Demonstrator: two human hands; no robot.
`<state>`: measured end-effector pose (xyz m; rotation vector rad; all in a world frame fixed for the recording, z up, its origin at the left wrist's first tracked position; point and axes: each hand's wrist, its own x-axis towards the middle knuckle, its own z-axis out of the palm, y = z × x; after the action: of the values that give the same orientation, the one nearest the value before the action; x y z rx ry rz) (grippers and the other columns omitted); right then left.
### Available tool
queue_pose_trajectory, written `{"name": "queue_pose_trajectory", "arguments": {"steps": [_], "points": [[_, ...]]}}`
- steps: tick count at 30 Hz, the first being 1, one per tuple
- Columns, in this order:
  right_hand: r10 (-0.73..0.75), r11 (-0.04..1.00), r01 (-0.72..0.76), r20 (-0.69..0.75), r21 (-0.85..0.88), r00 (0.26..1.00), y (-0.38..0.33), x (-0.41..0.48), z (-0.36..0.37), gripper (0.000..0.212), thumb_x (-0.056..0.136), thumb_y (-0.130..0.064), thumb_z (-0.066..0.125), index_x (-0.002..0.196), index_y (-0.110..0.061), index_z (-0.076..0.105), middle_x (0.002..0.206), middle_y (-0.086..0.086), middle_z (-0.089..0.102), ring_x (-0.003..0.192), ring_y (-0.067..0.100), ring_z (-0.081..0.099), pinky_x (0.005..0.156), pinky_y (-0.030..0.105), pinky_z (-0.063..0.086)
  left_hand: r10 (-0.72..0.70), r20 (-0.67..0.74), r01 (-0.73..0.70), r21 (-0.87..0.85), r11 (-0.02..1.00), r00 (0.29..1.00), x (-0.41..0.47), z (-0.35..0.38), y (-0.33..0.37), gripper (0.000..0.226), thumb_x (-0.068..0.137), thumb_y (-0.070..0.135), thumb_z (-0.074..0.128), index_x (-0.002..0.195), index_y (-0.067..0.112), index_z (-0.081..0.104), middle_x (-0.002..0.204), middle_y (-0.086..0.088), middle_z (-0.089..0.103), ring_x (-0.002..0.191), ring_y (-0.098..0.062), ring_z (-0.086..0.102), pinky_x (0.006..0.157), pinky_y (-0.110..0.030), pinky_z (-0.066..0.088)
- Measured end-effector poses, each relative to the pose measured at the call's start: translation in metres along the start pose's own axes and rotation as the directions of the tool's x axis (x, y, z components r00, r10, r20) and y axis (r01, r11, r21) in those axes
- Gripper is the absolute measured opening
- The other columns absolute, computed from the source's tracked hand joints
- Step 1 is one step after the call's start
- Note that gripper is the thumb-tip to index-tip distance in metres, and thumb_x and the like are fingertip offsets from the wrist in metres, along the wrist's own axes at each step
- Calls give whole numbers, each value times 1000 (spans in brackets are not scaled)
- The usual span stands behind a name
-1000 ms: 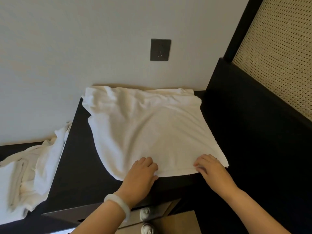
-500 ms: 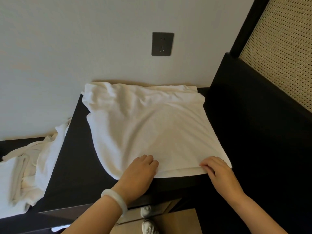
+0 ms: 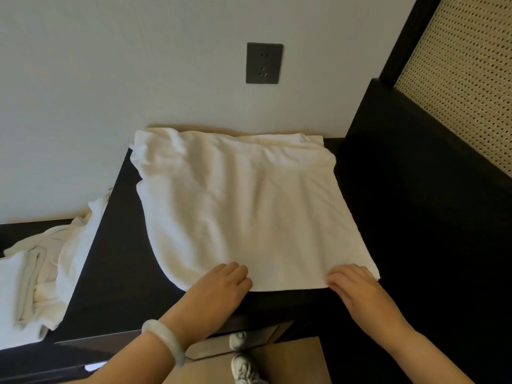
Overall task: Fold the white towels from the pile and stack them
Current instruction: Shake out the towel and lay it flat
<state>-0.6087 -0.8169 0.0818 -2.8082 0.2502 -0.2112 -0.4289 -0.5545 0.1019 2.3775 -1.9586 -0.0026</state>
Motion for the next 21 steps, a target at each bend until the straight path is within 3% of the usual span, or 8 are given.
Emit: {"name": "queue_pose_trajectory", "arguments": {"steps": [4,7,10,13,15,17,19,21], "points": [[132,985,-120,-93,122,987,7,0,6,22,93,-15,65,113,-20,71,115,-13,61,112,5,54,101,25,44,-101,-12,100,-34,994,995,-3,8,-4,30,68,21,79,92,28,62,89,11,55,74,-10,52,64,-23,47],[289,947,-269,-103,176,952,15,11,7,38,101,-20,51,138,-27,54,142,-17,45,134,0,38,114,22,27,-150,-15,150,-25,988,989,-6,8,-8,23,79,24,73,97,31,61,96,12,56,81,-10,52,70,-25,48],[306,951,-309,109,6,946,26,11,11,50,106,-35,26,155,-36,12,160,-22,3,148,-4,1,124,27,8,-210,-2,210,-23,977,978,-13,6,-14,32,78,21,72,107,30,66,107,10,61,93,-13,58,80,-29,51],[315,939,-291,118,-185,942,51,-4,2,51,106,-27,17,154,-31,-2,163,-14,-1,148,-4,-3,124,28,-2,-353,-82,356,18,934,932,-25,7,-24,48,65,16,81,111,25,72,111,4,68,100,-20,66,87,-36,55],[376,882,-331,76,-337,924,63,-5,-11,56,104,-17,24,156,-27,4,164,-9,13,148,-2,9,123,29,-6,-476,-133,482,17,876,869,-31,10,-29,57,56,10,90,110,19,74,111,-4,70,103,-29,67,91,-48,52],[444,797,-397,-4,-455,896,55,18,-21,54,99,-17,24,152,-25,32,153,-9,40,140,-1,32,124,32,1,-587,-136,589,-35,808,798,-29,14,-29,56,62,10,88,116,14,71,121,-11,65,113,-36,62,97,-57,46],[422,835,-417,-68,-360,904,28,57,-16,46,100,-16,29,141,-20,49,144,-2,51,136,10,42,123,31,10,-682,-131,666,-147,731,720,-23,20,-26,54,78,18,79,129,14,62,137,-16,54,126,-39,51,104,-56,41],[316,937,-318,-38,-141,948,-11,94,2,43,103,-15,37,146,-12,44,156,6,37,146,18,28,121,27,4,-725,-117,691,-231,685,679,-15,25,-22,57,88,30,68,142,19,50,148,-13,40,137,-37,37,111,-52,34]]}}
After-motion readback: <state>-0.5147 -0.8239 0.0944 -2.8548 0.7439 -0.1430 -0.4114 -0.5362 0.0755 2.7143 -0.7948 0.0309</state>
